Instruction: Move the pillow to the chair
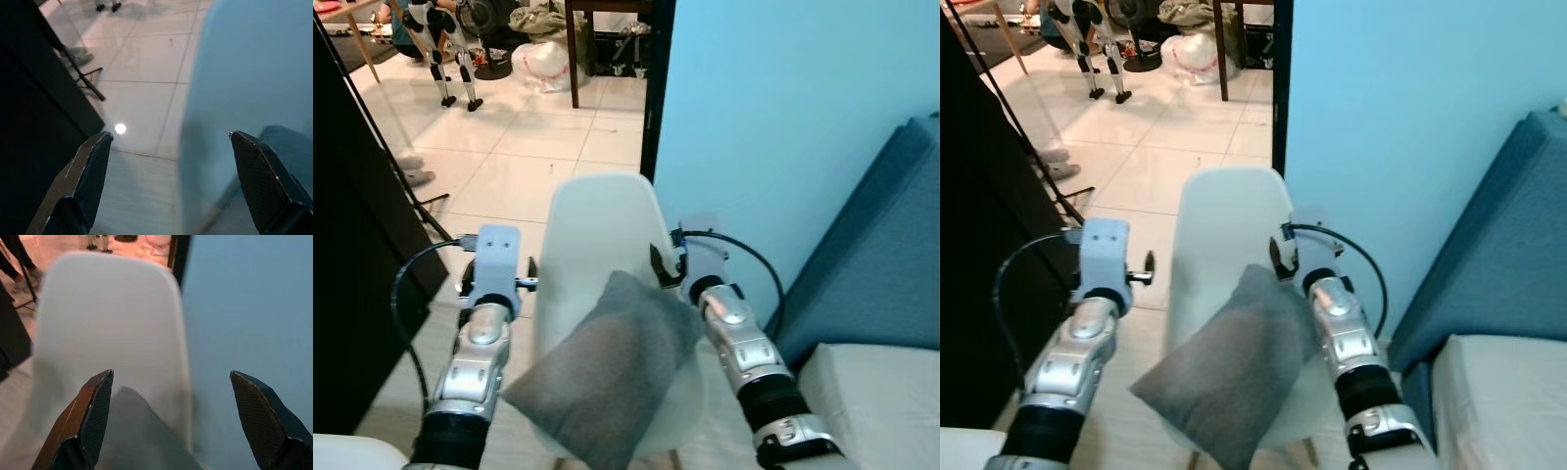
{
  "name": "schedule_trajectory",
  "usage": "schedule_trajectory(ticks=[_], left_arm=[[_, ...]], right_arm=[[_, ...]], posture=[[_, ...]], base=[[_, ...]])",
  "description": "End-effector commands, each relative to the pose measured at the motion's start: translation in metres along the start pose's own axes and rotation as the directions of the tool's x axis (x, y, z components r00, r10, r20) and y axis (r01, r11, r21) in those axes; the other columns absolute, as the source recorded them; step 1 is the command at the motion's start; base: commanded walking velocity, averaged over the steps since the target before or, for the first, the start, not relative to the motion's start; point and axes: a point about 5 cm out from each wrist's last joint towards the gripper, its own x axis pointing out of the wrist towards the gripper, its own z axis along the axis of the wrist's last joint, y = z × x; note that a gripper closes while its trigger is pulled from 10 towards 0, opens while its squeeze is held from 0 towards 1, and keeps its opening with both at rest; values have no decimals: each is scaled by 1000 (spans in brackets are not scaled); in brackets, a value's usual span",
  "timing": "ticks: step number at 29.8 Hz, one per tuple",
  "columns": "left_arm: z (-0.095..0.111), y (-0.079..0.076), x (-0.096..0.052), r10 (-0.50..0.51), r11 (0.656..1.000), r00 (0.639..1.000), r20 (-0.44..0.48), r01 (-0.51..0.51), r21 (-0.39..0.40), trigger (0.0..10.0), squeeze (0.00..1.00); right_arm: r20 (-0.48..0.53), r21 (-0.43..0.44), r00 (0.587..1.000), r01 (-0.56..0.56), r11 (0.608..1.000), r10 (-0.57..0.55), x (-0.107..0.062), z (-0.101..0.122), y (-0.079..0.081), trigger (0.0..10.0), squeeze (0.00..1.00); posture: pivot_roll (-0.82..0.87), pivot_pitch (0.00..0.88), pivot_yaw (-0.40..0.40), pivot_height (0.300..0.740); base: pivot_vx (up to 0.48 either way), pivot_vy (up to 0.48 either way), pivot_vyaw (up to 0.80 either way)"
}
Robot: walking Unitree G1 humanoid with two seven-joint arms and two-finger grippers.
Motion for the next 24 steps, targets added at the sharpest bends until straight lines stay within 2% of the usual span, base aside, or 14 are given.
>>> schedule_trajectory(ticks=[1,8,18,24], left_arm=[[-5,-2,-2,-23,999,1000,-21,22,-39,10000,0],[-4,-2,-4,-17,998,1000,-13,16,-66,10000,0],[-5,0,-6,-5,997,1000,-23,3,-82,10000,0],[-5,2,-6,2,998,1000,-13,-3,-69,10000,0]], right_arm=[[-26,-5,1000,1,1000,-1,-4,-6,0,10000,0],[-30,-10,1000,-7,1000,7,-4,-6,1,10000,0],[-36,-13,999,-19,1000,19,-4,-7,3,10000,0],[-41,-8,999,-27,1000,26,-4,-6,3,10000,0]], posture=[[9,83,-14,721],[8,95,-21,721],[10,106,-25,721],[10,109,-24,721]], base=[[0,0,0],[0,0,0],[0,457,0],[0,0,0]])
